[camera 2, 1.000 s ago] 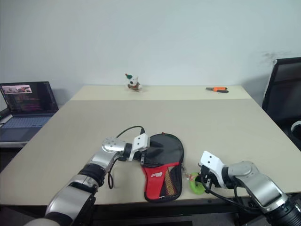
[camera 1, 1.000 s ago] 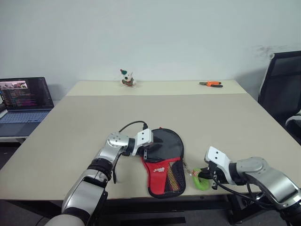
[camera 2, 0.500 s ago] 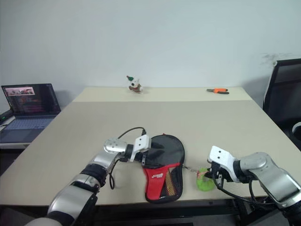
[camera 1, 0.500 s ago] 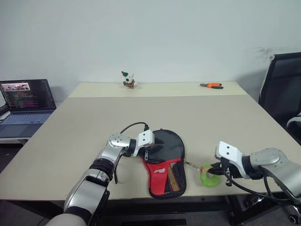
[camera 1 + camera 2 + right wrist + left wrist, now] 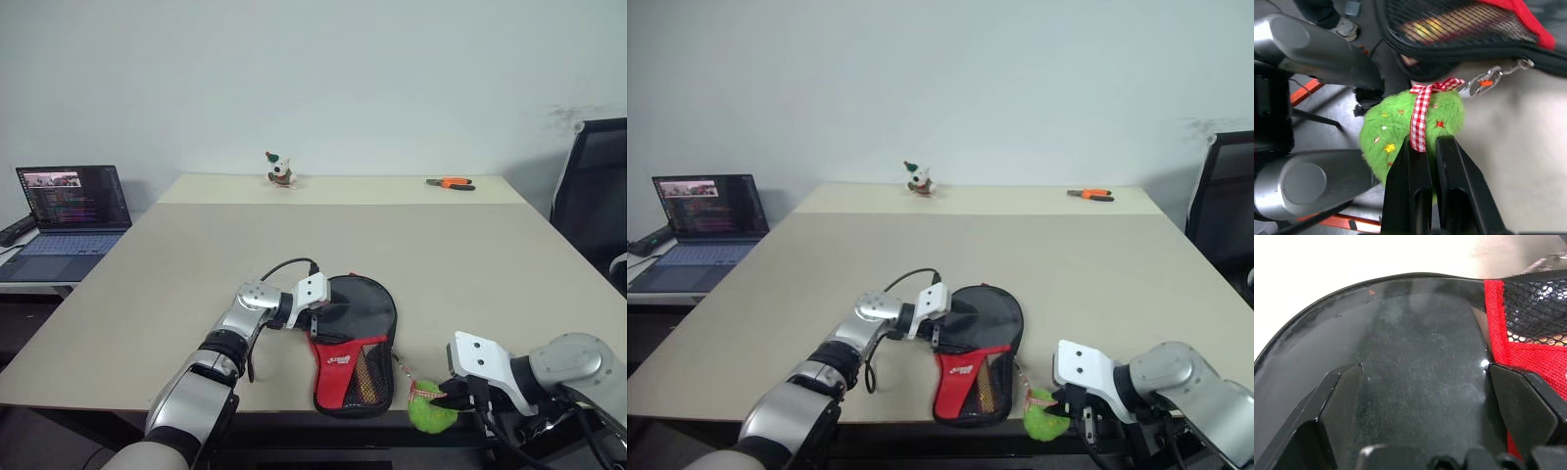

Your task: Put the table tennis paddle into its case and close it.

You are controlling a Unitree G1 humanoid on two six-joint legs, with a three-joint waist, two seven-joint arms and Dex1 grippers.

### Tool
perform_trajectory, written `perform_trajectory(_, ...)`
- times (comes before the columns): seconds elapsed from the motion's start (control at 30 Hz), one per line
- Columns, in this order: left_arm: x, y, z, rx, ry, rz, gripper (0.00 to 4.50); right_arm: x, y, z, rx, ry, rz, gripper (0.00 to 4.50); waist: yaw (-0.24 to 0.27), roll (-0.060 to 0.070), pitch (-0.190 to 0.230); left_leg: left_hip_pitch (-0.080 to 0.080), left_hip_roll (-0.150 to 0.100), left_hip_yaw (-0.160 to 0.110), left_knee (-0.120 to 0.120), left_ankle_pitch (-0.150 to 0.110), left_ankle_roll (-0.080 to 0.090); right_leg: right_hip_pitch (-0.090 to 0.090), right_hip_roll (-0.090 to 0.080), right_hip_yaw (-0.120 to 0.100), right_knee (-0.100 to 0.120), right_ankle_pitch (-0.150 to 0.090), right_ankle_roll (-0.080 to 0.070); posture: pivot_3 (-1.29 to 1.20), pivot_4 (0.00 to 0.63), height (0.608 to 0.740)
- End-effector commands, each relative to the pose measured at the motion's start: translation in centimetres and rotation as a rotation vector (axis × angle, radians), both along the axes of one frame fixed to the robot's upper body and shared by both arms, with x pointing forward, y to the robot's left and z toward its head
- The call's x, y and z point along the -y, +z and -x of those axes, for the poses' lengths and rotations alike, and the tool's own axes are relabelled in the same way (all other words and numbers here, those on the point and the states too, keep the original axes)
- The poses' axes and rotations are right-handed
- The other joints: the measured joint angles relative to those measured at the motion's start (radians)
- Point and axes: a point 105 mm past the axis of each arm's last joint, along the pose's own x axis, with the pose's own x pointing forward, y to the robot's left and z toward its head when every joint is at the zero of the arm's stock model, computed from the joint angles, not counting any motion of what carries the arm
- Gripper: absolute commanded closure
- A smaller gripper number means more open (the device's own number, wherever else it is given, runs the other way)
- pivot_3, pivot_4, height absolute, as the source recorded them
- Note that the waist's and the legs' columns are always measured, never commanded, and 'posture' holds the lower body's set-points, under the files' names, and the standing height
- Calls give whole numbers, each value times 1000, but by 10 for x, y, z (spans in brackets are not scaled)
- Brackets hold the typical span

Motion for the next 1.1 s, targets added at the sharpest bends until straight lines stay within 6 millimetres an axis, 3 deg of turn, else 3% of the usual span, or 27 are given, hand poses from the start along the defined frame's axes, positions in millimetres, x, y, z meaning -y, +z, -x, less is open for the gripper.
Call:
perform_trajectory(0.03, -8, -43, 15, -115, -11, -145, 0, -14, -2, 17, -43, 103, -16, 4488, 0, 0, 0, 0, 0, 0, 0, 0, 0, 0, 0, 0, 0, 0, 0, 0, 150, 740)
perform_trajectory(0.37, -1, -43, 13, -105, -4, -148, 0, -17, 3, 39, -116, 179, -8, 4488, 4, 0, -1, 3, -1, -1, 0, 0, 0, 4, -1, -1, 0, 0, 0, 0, 150, 740)
perform_trajectory(0.63, 7, -39, 7, -79, 17, -147, 0, -31, 0, 69, -189, 232, -47, 4488, 8, -1, -1, 5, -5, -2, 0, 0, 0, 7, -5, -2, -1, -2, 4, 0, 150, 740)
perform_trajectory(0.97, 21, -30, -3, -46, 43, -142, 0, -60, 2, 74, -185, 251, -132, 4488, 7, -2, -1, 4, -7, -3, 0, 0, 0, 8, -8, -2, -2, -3, 6, 0, 150, 740)
perform_trajectory(1.1, 23, -30, -3, -36, 45, -149, 0, -62, 1, 78, -189, 255, -132, 4488, 7, -2, -1, 3, -7, -4, 0, 0, 0, 7, -8, -3, -3, -3, 6, 0, 150, 740)
